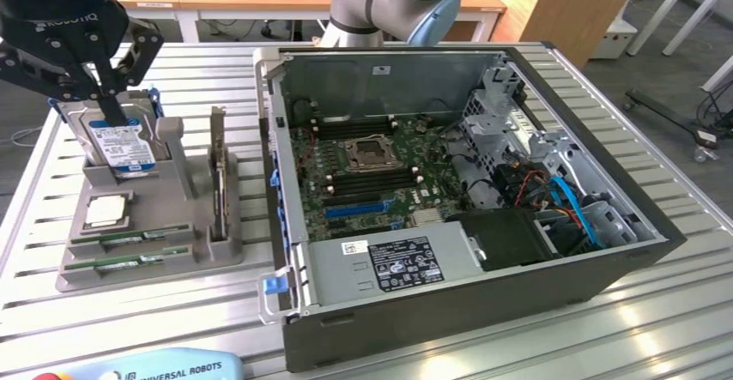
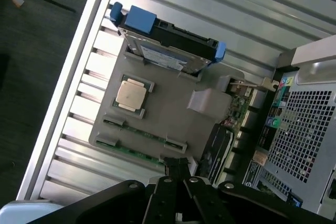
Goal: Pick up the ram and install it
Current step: 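Pick up the ram and move it above insertion slot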
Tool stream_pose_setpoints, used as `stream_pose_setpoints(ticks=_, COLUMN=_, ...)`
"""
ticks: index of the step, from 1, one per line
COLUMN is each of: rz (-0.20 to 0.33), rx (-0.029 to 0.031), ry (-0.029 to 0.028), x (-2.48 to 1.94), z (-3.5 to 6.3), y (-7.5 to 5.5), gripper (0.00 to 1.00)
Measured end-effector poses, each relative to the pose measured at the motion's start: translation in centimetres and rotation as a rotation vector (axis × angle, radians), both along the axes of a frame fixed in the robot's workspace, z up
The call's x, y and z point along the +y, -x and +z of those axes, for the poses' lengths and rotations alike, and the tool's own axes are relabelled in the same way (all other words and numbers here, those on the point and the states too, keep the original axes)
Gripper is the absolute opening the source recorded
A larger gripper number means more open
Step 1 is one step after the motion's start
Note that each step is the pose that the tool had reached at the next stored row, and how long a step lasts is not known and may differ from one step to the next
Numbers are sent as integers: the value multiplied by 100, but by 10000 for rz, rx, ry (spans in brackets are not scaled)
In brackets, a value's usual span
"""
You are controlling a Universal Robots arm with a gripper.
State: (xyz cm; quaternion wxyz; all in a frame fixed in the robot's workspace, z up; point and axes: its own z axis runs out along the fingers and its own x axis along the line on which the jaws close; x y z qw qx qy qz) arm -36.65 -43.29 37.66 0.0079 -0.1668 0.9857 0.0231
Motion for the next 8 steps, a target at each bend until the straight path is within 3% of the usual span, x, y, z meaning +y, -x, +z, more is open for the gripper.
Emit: stream_pose_setpoints(ticks=8, rz=582, rx=0, ry=0, x=0, z=0, y=0, gripper=10)
